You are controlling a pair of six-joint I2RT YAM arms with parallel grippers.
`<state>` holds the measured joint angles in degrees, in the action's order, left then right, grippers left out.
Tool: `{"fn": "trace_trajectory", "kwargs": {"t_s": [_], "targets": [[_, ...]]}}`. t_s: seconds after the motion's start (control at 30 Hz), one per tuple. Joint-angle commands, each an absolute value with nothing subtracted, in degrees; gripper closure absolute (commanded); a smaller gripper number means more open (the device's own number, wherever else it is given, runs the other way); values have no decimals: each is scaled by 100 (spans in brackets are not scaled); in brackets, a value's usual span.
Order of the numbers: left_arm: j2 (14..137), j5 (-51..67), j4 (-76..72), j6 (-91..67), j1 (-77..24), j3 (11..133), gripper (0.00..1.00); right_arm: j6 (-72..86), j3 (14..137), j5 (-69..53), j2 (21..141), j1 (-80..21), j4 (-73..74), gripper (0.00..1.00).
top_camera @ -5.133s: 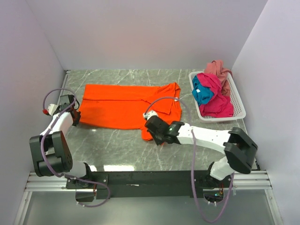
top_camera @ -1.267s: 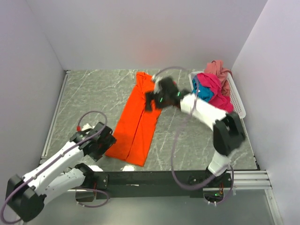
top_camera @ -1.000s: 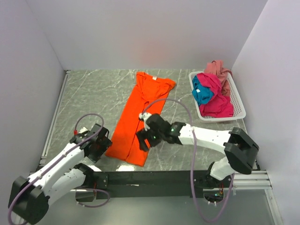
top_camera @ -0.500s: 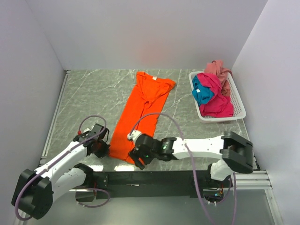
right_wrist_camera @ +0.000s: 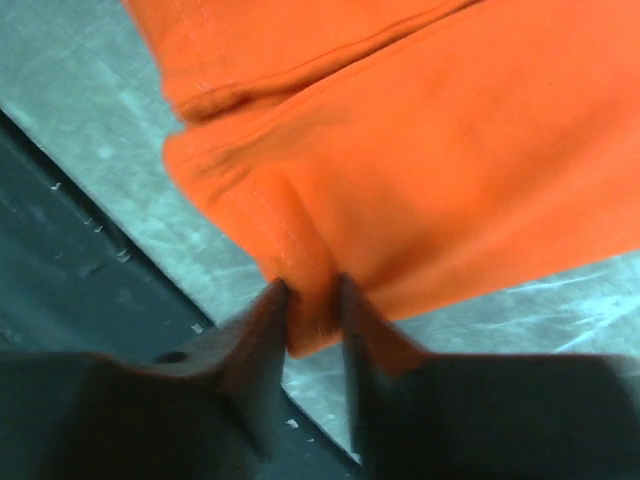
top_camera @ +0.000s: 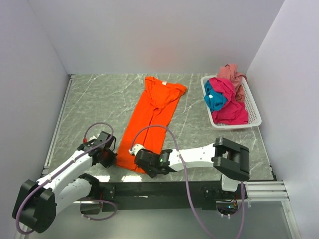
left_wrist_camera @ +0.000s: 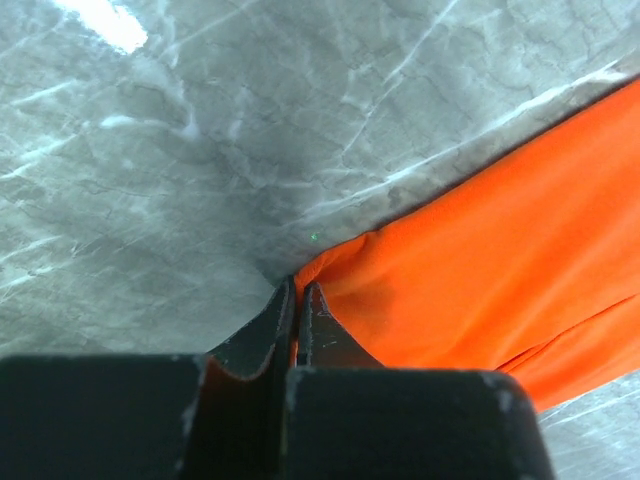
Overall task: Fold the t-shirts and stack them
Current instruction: Fold the tshirt
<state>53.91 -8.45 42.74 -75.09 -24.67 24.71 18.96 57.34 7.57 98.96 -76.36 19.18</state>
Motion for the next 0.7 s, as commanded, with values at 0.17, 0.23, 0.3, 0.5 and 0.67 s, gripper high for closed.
{"fn": "trace_trajectory", "kwargs": {"t_s": [0.17,0.23,0.3,0.5,0.67], "targets": [[5449,-686,3920,-7348,-2461,2926,99,2285,5994,1546,9652,-7638,2048,100],[5432,-703,3832,-7260,-2461,3075,99,2250,6055,1538,9537,-7524,2083,100],[5493,-799,3736,-7199,-2461,3365,99,2215,6135,1503,9361,-7419,2171,100],[6176,-1099,3350,-6970,-2452,4305,99,2259,6319,1327,9053,-6663,2188,100],[6951,-1239,2989,-6803,-2435,5253,99,2189,6714,1292,9079,-5995,2338,100]]}}
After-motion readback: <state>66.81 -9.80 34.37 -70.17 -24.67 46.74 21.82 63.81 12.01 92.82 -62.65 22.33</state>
